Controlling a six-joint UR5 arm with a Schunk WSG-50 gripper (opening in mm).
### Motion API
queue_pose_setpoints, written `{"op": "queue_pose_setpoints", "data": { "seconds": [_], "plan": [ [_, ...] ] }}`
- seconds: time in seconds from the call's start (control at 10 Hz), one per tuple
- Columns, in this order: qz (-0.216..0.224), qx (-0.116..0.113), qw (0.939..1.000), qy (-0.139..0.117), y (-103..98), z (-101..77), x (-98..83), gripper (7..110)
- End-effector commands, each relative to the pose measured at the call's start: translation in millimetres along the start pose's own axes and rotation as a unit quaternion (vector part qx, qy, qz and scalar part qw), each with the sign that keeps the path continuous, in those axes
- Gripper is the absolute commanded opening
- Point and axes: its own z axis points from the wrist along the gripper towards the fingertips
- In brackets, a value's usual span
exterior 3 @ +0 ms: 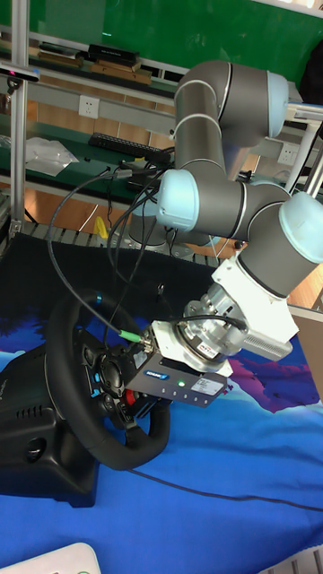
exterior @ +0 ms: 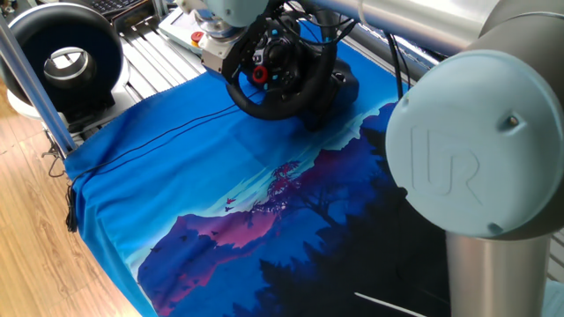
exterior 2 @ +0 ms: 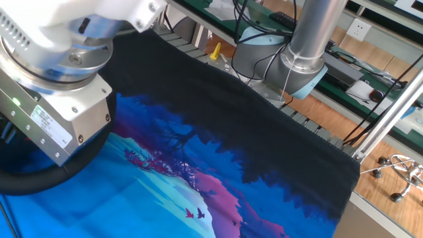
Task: Rotate the steering wheel 90 degrees clockwise
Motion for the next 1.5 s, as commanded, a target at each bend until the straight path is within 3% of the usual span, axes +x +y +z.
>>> {"op": "queue_pose_setpoints", "data": {
  "seconds": [0.0,0.3,0.5,0.6,0.7,0.9,1.1,1.3,1.4],
  "plan": [
    [-0.013,0.022,0.9996,-0.014,-14,-3.6,-2.5,7],
    [-0.01,-0.026,0.9996,-0.011,5,-2.6,-3.6,7],
    [-0.019,-0.01,0.9997,-0.013,-10,-5.7,-2.3,7],
    [-0.019,-0.036,0.9991,-0.012,-2,-8.5,-0.5,7],
    [-0.021,-0.047,0.9986,-0.015,2,-8.8,-2.0,7],
    [-0.021,-0.051,0.9982,-0.022,5,-9.1,-5.7,7],
    [0.022,-0.16,0.9869,0.006,62,-17.4,3.8,7],
    [0.013,-0.153,0.9878,0.025,63,-6.6,4.6,7],
    [0.012,-0.129,0.9908,0.038,58,1.7,6.0,7]
  ]
}}
